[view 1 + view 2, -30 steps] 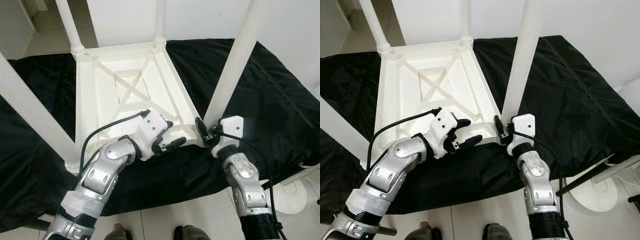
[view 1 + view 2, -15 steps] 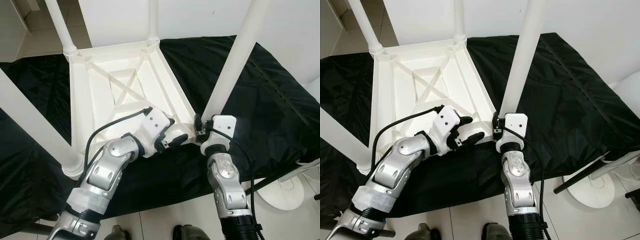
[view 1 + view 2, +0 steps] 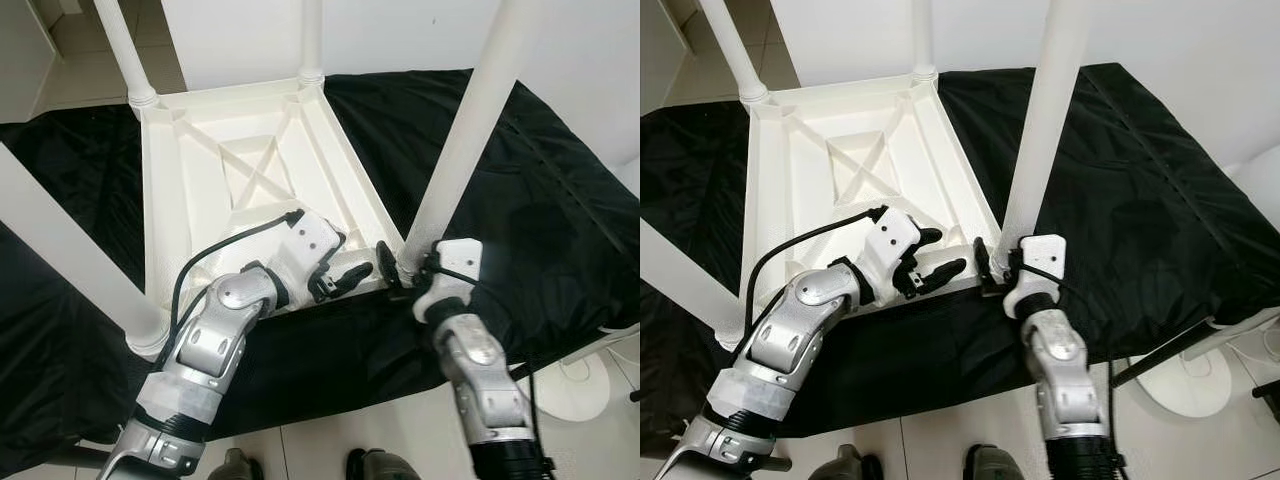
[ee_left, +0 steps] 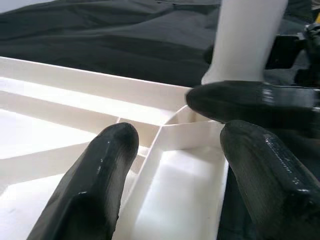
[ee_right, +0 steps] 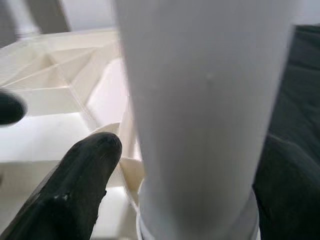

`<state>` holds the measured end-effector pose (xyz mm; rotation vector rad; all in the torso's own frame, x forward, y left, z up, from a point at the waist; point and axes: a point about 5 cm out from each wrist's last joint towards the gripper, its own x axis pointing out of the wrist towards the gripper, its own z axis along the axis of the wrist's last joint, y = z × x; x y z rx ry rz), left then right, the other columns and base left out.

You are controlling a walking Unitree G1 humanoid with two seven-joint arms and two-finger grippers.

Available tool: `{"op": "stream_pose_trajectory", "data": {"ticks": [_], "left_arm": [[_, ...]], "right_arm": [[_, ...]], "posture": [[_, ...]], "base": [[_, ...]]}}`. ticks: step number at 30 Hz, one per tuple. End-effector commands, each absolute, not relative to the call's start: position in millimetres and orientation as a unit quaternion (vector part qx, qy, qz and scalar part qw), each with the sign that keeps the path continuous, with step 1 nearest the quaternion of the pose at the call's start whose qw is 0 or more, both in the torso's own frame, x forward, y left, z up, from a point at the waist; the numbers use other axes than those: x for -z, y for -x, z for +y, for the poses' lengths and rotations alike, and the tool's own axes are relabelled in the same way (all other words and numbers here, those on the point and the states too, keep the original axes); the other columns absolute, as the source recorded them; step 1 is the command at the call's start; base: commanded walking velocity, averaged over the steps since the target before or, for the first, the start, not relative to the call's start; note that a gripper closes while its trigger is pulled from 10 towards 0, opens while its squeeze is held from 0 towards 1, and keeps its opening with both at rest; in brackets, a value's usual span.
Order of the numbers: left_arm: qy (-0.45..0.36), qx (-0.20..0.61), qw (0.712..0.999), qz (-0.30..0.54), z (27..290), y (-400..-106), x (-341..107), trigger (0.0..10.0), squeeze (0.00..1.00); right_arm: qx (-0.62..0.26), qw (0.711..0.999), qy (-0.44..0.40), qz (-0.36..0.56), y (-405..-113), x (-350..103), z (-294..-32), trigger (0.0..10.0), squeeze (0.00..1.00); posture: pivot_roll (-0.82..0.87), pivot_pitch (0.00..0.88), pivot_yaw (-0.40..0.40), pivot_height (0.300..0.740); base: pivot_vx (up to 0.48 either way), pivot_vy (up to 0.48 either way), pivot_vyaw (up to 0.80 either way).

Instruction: Building children table

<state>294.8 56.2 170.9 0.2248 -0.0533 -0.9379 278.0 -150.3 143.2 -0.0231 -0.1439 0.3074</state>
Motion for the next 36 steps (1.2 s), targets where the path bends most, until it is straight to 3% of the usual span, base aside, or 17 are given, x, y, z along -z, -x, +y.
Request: {"op": "stream_pose_trajectory", "data": {"ticks": [1,7,13,14,16,17,26,27,29,30,36], "left_arm": [[-0.107,0.383,0.917,-0.030,62,-299,-168,10.0,0.00],[-0.099,0.436,0.894,-0.041,62,-290,-168,10.0,0.00],[-0.083,0.485,0.870,-0.039,58,-280,-168,10.0,0.00],[-0.083,0.497,0.862,-0.042,57,-277,-168,10.0,0.00],[-0.083,0.501,0.860,-0.042,56,-276,-168,10.0,0.00],[-0.085,0.504,0.859,-0.043,56,-276,-168,10.0,0.00],[-0.090,0.508,0.856,-0.045,55,-274,-169,10.0,0.00],[-0.090,0.507,0.856,-0.046,55,-274,-169,10.0,0.00],[-0.090,0.507,0.856,-0.046,55,-274,-169,10.0,0.00],[-0.090,0.507,0.856,-0.046,55,-274,-169,10.0,0.00],[-0.106,0.478,0.870,-0.050,58,-282,-168,10.0,0.00]], "right_arm": [[-0.180,0.980,0.020,-0.078,-276,-144,-152,10.0,0.00],[-0.285,0.954,0.058,-0.077,-281,-152,-167,10.0,0.00],[-0.334,0.935,0.097,-0.072,-292,-156,-174,10.0,0.00],[-0.352,0.927,0.109,-0.063,-298,-156,-176,3.8,0.00],[-0.360,0.925,0.109,-0.058,-299,-155,-177,3.8,0.00],[-0.362,0.924,0.113,-0.054,-302,-154,-178,0.0,0.00],[-0.389,0.914,0.113,-0.023,-302,-140,-180,0.0,0.00],[-0.385,0.916,0.111,-0.022,-301,-138,-181,0.5,0.00],[-0.381,0.918,0.110,-0.022,-301,-137,-181,0.5,0.00],[-0.380,0.918,0.110,-0.024,-301,-137,-181,10.0,0.00],[-0.288,0.952,0.096,-0.046,-309,-147,-179,10.0,0.00]], "posture": [[-0.11,0.059,0.034,0.740],[-0.11,0.043,0.031,0.740],[-0.11,0.032,0.034,0.740],[-0.11,0.028,0.034,0.740],[-0.11,0.028,0.034,0.740],[-0.11,0.024,0.033,0.740],[-0.10,0.012,0.031,0.740],[-0.10,0.010,0.031,0.740],[-0.10,0.010,0.031,0.740],[-0.10,0.009,0.032,0.740],[-0.11,0.000,0.024,0.740]], "base": [[0.000,0.000,0.00],[0.000,0.000,0.00],[0.000,0.000,0.00],[0.000,0.000,0.00],[0.000,0.000,0.00],[0.000,0.000,0.00],[0.000,0.000,0.00],[0.000,0.000,0.00],[0.000,0.000,0.00],[0.000,0.000,0.00],[0.000,0.000,0.00]]}}
